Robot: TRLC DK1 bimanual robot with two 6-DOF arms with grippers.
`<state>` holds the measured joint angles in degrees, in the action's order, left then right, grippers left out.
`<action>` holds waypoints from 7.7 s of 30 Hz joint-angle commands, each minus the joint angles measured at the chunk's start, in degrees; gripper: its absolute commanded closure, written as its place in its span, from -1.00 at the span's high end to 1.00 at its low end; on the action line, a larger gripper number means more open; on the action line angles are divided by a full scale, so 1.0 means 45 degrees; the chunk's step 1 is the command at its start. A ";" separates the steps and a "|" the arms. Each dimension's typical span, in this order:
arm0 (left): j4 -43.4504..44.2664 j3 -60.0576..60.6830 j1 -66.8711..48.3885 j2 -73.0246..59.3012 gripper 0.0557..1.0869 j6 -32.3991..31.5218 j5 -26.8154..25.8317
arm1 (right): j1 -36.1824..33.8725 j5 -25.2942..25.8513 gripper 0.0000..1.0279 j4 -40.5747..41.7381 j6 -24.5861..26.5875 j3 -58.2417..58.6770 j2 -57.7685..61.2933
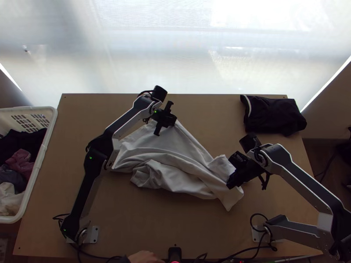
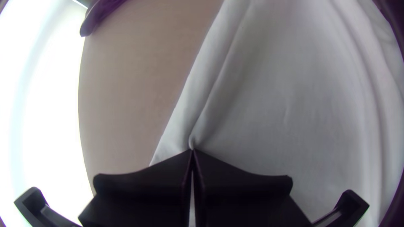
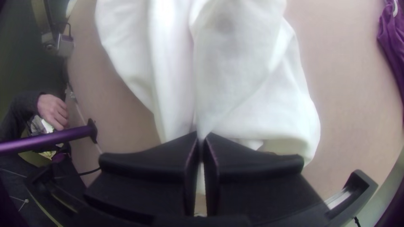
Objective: Fold the t-shirt
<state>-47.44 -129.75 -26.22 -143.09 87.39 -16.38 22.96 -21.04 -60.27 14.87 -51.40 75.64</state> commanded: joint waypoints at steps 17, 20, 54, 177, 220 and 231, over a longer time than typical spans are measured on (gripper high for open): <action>-0.4243 0.0045 0.1705 0.6055 -0.92 -0.2527 0.0633 | -0.0024 -0.0970 -0.95 -0.1724 -0.0024 -0.3715 -0.0128; -0.4653 0.0065 0.1939 0.7149 -0.92 -0.3249 0.0672 | -0.0083 -0.0970 -0.95 -0.2075 -0.0180 -0.5141 -0.0226; -0.7895 0.0358 0.2017 1.8379 -0.92 -1.4284 0.4265 | 0.1480 -0.2102 -0.95 -0.4321 -0.1899 -1.5317 -0.0245; 0.8413 1.1373 0.4986 1.6113 -0.92 -1.5261 -0.1867 | -0.0923 -0.2727 -0.95 0.7222 -0.2426 -1.1254 0.2450; 0.0562 1.3932 0.4752 2.3770 -0.92 -1.4343 -0.1828 | -0.0571 -0.3235 -0.95 0.4585 -0.2153 -0.6411 -0.2980; 0.7886 1.7037 0.6783 1.9219 -0.92 -1.3249 -0.1867 | -0.1138 -0.3196 -0.95 0.8960 -0.1606 -0.5825 0.1805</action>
<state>-27.70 -59.22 0.12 -44.99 25.15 -24.64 19.75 -35.55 -29.26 5.93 -78.70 71.79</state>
